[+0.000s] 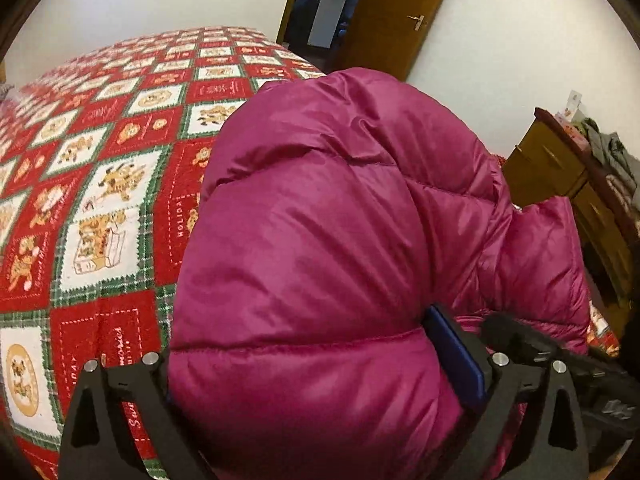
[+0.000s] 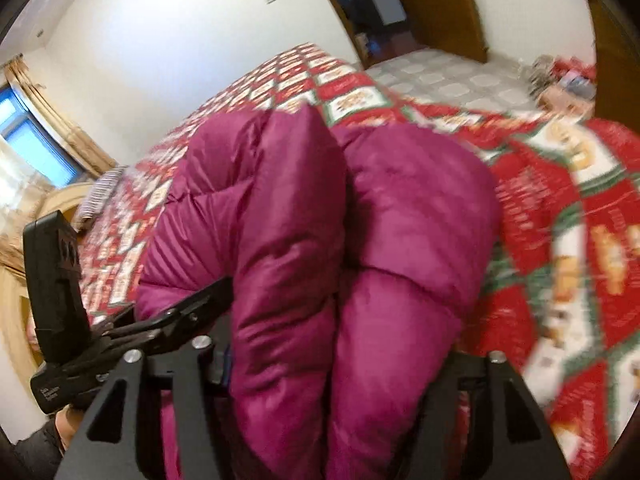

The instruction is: Fold large clothes

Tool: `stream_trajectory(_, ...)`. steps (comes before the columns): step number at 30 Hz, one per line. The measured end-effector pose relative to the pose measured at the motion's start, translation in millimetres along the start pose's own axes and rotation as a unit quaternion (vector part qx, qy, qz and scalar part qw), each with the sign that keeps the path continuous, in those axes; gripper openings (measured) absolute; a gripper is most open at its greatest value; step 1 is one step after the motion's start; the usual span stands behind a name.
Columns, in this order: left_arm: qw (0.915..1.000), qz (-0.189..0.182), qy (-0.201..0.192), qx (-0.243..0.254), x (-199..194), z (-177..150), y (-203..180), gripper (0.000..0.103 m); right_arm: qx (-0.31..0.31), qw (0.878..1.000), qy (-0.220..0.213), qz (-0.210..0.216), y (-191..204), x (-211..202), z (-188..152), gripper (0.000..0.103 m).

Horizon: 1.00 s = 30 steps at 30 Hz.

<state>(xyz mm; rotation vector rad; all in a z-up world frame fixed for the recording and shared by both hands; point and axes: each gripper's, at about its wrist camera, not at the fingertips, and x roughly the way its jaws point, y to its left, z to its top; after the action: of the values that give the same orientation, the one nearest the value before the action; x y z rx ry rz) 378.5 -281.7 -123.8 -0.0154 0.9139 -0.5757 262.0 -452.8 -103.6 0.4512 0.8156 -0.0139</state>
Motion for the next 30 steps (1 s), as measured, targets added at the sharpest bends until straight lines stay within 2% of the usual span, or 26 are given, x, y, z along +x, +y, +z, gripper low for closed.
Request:
stream_trajectory(2, 1.0, 0.0, -0.002, 0.002, -2.6, -2.3, -1.5, 0.1, 0.004, 1.0, -0.027, -0.011, -1.9, -23.0, -1.9, 0.066)
stream_trajectory(6, 0.9999, 0.009, -0.005, 0.002, -2.2, -3.4, -3.4, 0.101, -0.009, 0.994, -0.089, -0.061, 10.4, -63.9, -8.8, 0.067)
stream_trajectory(8, 0.9996, 0.023, -0.013, 0.012, -3.9, -5.5, -8.1, 0.101, -0.045, 0.99, -0.1, -0.085, 32.4, -69.8, -8.9, 0.061)
stream_trajectory(9, 0.9992, 0.031, -0.017, 0.017, -5.1, -6.8, -10.1, 0.101, -0.06, 0.988, -0.102, -0.099, 42.4, -68.0, -8.7, 0.054)
stream_trajectory(12, 0.9985, 0.045, -0.02, 0.024, -7.7, -7.5, -11.6, 0.101, -0.086, 0.983, -0.094, -0.134, 63.1, -46.5, -4.0, 0.053)
stream_trajectory(15, 0.9978, 0.056, -0.024, 0.027, -8.3, -7.8, -9.8, 0.101, -0.073, 0.984, -0.073, -0.144, 56.4, -21.3, -0.9, 0.052)
stream_trajectory(18, 0.9978, 0.056, -0.026, 0.027, -7.7, -7.7, -8.9, 0.101, -0.066, 0.98, -0.06, -0.178, 43.0, -11.8, -5.7, 0.052)
stream_trajectory(24, 0.9979, 0.05, -0.027, 0.031, -6.7, -8.1, -10.0, 0.102, -0.008, 0.993, -0.039, -0.115, 6.5, -32.1, -16.2, 0.055)
stream_trajectory(27, 0.9988, 0.038, -0.024, 0.019, -5.3, -7.7, -4.2, 0.102, 0.009, 0.993, -0.062, -0.102, 2.6, -62.1, -18.5, 0.055)
stream_trajectory(30, 0.9986, 0.043, -0.026, 0.017, -4.4, -7.8, -6.0, 0.102, 0.001, 0.985, -0.12, -0.126, 13.8, -94.3, -11.4, 0.056)
